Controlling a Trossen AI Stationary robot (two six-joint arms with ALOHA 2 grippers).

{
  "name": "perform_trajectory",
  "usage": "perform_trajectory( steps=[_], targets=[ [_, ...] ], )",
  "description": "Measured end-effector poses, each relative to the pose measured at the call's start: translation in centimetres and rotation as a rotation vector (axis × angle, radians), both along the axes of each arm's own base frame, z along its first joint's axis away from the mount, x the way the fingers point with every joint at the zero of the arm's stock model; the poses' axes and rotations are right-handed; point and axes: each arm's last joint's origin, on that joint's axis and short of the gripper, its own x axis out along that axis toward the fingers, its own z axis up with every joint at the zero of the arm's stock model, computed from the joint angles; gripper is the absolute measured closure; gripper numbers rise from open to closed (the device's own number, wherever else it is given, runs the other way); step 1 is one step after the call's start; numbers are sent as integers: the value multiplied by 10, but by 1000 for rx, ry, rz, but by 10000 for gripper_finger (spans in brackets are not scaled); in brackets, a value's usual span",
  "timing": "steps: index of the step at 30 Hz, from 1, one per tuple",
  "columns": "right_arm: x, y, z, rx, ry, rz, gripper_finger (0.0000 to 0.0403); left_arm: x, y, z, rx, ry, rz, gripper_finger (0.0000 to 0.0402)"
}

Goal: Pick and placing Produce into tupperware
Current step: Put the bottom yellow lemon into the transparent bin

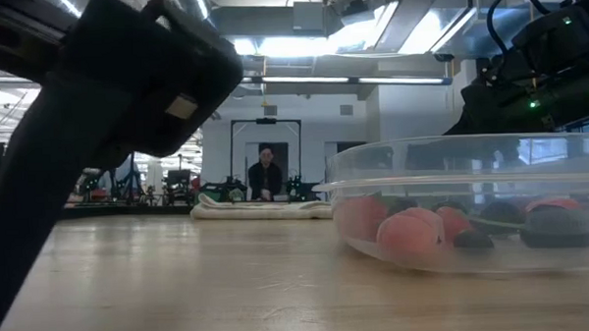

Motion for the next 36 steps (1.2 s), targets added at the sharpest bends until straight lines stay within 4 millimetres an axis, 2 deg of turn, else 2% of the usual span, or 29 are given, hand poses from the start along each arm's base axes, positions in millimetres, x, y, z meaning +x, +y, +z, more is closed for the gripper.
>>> perform_trajectory(
  steps=[11, 24, 36],
  targets=[
    [0, 0, 0, 0, 0, 0, 221, 9, 4, -5, -29, -29, -32, 76],
    [0, 0, 0, -2, 1, 1, 221, 10, 3, -5, -38, -41, -55, 78],
    [0, 0, 0, -3, 2, 1, 221, 10, 2, -8, -63, -27, -68, 158]
  ],
)
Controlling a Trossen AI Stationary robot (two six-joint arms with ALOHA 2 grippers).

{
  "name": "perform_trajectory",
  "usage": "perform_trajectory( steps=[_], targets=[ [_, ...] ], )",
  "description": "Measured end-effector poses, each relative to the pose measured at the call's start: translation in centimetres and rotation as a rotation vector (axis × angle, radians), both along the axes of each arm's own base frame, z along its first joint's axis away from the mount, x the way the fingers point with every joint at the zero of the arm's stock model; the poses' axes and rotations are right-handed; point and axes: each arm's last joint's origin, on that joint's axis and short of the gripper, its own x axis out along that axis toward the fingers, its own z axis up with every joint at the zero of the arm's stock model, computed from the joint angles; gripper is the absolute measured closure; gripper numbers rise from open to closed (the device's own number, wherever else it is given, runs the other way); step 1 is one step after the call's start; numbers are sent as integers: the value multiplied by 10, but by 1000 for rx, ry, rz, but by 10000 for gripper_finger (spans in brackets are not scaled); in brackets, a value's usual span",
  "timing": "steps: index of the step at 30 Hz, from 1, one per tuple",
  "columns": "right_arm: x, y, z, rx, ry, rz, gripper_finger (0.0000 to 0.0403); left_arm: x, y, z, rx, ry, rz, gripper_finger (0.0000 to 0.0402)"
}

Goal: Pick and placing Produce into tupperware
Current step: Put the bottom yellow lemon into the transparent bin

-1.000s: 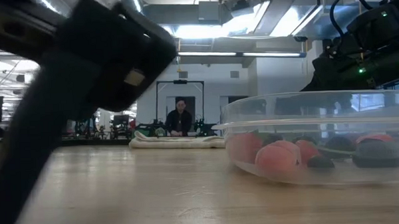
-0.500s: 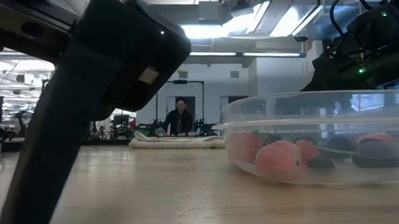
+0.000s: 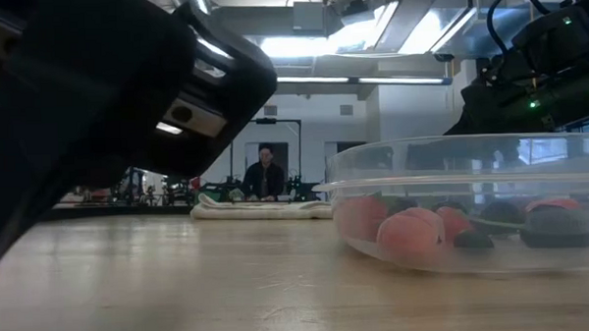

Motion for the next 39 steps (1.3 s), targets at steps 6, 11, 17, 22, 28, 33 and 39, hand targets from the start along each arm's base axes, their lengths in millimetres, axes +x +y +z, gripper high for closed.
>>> perform_trajectory(
  steps=[6, 11, 17, 22, 28, 33, 39],
  targets=[
    [0, 0, 0, 0, 0, 0, 221, 2, 2, 0, 0, -2, 3, 182],
    [0, 0, 0, 0, 1, 0, 221, 3, 3, 0, -2, -2, 6, 195],
    [0, 0, 0, 0, 1, 0, 221, 5, 8, 1, -4, 6, 17, 200],
    [0, 0, 0, 0, 2, 0, 221, 10, 21, 11, -15, 19, 47, 201],
    [0, 0, 0, 0, 1, 0, 221, 11, 45, 41, 33, 3, 105, 200],
    [0, 0, 0, 0, 0, 0, 221, 18, 78, 65, 125, -80, 208, 200],
    [0, 0, 0, -1, 0, 0, 221, 37, 120, 78, 177, -182, 260, 199]
  ],
)
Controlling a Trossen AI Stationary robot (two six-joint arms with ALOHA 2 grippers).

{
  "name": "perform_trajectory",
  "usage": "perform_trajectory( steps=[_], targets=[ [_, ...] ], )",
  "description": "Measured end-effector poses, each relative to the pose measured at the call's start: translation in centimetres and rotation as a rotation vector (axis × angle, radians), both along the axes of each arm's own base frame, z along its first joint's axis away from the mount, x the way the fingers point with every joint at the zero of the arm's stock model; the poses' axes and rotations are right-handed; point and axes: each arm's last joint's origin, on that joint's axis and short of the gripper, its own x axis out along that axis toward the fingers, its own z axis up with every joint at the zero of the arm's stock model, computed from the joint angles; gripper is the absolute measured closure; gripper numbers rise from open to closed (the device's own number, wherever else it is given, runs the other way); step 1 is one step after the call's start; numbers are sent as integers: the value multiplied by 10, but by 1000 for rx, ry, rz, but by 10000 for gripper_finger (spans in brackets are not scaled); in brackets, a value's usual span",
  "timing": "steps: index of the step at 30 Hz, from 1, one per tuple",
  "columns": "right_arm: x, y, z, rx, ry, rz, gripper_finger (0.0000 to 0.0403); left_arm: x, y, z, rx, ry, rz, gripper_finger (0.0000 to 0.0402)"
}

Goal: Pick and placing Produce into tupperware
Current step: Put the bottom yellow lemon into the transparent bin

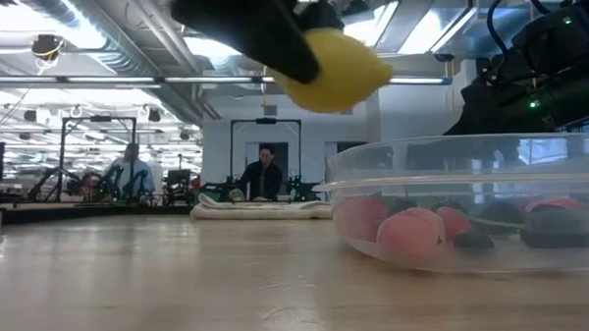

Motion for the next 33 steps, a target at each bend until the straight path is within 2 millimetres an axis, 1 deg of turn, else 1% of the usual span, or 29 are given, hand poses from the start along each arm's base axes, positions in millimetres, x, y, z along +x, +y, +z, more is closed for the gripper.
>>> perform_trajectory(
  steps=[3, 7, 11, 15, 18, 23, 25, 30, 33],
  targets=[
    [0, 0, 0, 0, -1, 0, 221, 9, 19, 4, 14, -30, -24, 199],
    [0, 0, 0, -3, 2, 1, 221, 20, 40, 11, -17, -88, -85, 199],
    [0, 0, 0, -4, 0, 1, 221, 28, 53, 17, -94, -176, -201, 198],
    [0, 0, 0, -18, 9, 5, 221, 36, 67, 15, -103, -234, -228, 198],
    [0, 0, 1, -20, 4, 5, 221, 41, 76, 21, -102, -304, -242, 198],
    [0, 0, 1, -22, 3, 5, 221, 45, 76, 25, -136, -382, -305, 198],
    [0, 0, 1, -22, 3, 5, 221, 48, 75, 21, -143, -397, -328, 198],
    [0, 0, 1, -22, 2, 5, 221, 57, 73, -3, -187, -386, -376, 198],
    [0, 0, 1, -19, 7, 5, 221, 62, 75, -17, -204, -363, -365, 198]
  ],
)
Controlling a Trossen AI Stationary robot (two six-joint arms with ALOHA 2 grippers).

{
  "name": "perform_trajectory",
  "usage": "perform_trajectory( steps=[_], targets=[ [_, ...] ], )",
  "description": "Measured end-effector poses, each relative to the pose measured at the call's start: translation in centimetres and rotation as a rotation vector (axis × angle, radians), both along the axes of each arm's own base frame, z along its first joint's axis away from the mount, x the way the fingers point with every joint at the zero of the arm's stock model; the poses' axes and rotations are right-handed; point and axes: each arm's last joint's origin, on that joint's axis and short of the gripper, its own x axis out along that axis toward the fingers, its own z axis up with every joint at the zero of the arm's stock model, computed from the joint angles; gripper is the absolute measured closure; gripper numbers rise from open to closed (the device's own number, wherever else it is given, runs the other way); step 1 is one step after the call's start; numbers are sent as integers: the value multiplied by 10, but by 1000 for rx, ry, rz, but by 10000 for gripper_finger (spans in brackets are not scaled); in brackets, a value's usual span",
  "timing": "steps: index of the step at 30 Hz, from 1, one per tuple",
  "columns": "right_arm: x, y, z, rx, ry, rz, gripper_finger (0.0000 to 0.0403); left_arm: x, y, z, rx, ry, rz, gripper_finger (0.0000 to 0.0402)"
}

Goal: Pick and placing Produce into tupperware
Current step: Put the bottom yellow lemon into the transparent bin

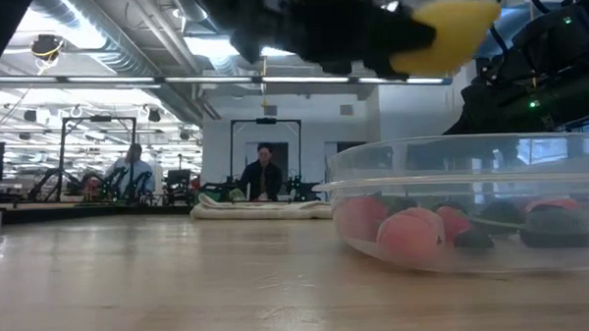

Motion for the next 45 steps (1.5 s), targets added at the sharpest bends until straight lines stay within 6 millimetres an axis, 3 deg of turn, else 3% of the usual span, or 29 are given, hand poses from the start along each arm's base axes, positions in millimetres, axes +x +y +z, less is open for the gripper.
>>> perform_trajectory(
  steps=[12, 16, 31, 45],
  targets=[
    [0, 0, -1, 1, 6, 0, 221, 14, 15, -51, -31, 97, 69, 197],
    [0, 0, -1, 3, 7, 0, 221, 15, 15, -60, -28, 110, 71, 197],
    [0, 0, -1, 5, 13, -1, 221, 16, 17, -63, 17, 123, 178, 197],
    [-1, 0, -3, 23, 20, -6, 221, 15, 9, -63, 21, 123, 159, 189]
  ],
)
